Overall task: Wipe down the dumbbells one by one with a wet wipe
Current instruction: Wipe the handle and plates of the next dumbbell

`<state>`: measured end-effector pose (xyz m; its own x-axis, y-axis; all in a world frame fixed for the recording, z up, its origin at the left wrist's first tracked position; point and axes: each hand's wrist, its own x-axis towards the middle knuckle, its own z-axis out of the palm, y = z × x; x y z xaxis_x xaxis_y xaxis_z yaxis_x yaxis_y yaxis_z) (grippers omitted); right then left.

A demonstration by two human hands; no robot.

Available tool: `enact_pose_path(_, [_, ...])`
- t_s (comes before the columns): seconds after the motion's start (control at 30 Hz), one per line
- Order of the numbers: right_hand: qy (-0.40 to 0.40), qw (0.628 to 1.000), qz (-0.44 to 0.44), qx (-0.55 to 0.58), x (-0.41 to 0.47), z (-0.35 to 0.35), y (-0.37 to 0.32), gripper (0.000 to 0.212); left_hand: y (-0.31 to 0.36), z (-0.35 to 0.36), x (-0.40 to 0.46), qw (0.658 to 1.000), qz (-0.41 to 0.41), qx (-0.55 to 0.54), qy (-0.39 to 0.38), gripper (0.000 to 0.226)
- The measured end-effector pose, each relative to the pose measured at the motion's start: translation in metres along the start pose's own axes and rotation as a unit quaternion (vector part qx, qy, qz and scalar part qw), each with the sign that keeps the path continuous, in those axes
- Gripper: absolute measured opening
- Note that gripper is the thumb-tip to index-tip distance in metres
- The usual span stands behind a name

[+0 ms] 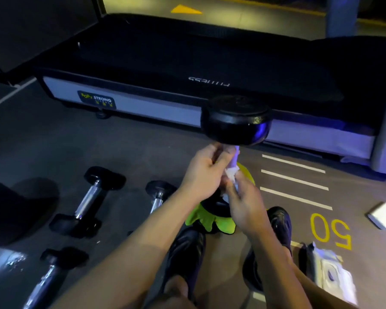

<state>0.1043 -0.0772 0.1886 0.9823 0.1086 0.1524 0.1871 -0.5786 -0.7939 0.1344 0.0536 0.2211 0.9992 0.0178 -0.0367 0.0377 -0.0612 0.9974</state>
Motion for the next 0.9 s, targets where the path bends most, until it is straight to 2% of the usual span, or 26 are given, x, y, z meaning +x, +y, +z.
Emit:
enact_pose_path(0.07, [-0.017,0.998,0.012,0.052,0.001,-0.006,0.006,0.034,-0.006,0.008,0.004,1.0,0.004,-0.022,0.007,0.032])
enact_pose_path(0.13, [-0.002,0.993,0.035,0.111,0.0,-0.012,0.009,0.027,-0.011,0.011,0.006,0.999,0.018,-0.033,0.01,0.034])
enact_pose_path(0.27, [0.073,0.976,0.052,0.197,-0.001,-0.011,0.011,0.031,-0.011,0.01,0.006,0.993,0.035,-0.11,0.02,0.031])
enact_pose_path(0.37, [0.101,0.967,0.054,0.229,-0.002,-0.011,0.012,0.03,-0.009,-0.001,-0.002,0.984,0.013,-0.169,0.051,0.03])
enact_pose_path(0.5, [0.09,0.955,0.076,0.274,-0.006,0.005,0.009,0.033,-0.007,-0.049,-0.018,0.986,0.009,-0.135,0.096,0.026])
enact_pose_path(0.6, [0.021,0.941,0.111,0.318,-0.01,0.035,0.003,0.028,-0.014,-0.093,-0.027,0.99,0.004,-0.059,0.126,0.019])
enact_pose_path(0.7, [-0.083,0.945,0.138,0.285,-0.014,0.077,0.005,0.028,-0.041,-0.132,-0.024,0.984,-0.025,0.02,0.174,0.018])
enact_pose_path(0.77, [-0.13,0.935,0.149,0.294,-0.018,0.1,0.007,0.032,-0.073,-0.158,-0.017,0.977,-0.068,0.069,0.189,0.018])
enact_pose_path(0.9, [-0.191,0.942,0.105,0.255,-0.026,0.129,0.004,0.02,-0.141,-0.207,0.002,0.951,-0.177,0.16,0.197,0.035])
